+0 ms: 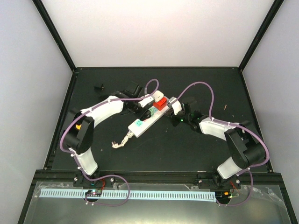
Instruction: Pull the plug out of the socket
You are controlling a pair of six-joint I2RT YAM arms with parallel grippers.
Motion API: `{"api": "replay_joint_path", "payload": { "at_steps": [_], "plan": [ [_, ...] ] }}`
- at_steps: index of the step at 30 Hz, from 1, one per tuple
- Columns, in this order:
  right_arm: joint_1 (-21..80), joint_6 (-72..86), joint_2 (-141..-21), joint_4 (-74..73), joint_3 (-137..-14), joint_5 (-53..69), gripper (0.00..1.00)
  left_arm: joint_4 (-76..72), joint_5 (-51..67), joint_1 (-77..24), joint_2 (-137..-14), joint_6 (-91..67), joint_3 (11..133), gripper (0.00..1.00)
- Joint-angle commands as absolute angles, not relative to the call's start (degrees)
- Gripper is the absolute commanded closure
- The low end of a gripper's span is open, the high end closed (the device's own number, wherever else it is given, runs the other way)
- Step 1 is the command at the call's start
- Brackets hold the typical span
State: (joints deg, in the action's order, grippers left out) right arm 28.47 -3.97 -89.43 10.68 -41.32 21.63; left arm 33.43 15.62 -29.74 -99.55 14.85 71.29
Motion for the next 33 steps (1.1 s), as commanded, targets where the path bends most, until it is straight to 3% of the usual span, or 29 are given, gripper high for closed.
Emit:
{"api": "replay_joint_path", "payload": {
  "at_steps": [1, 7, 19, 33],
  "plan": [
    [28.5, -3.4, -90.0, 13.5, -41.5, 22.7, 0.78, 30.8, 13.3, -30.2, -102.7, 13.6, 74.7, 0.31],
    [28.5, -3.3, -91.0, 13.7, -41.6, 22.9, 0.78, 29.4, 14.2, -30.4, -105.3, 12.9, 75.3, 0.39],
    [28.5, -3.0, -91.8, 13.8, -41.7, 23.5, 0.78, 31.9, 13.9, -30.9, -105.5, 11.3, 77.8, 0.69],
    [28.5, -3.4, -91.4, 14.2, -41.4, 22.7, 0.78, 35.3, 10.2, -32.7, -102.8, 11.1, 78.4, 0.78]
  ]
}}
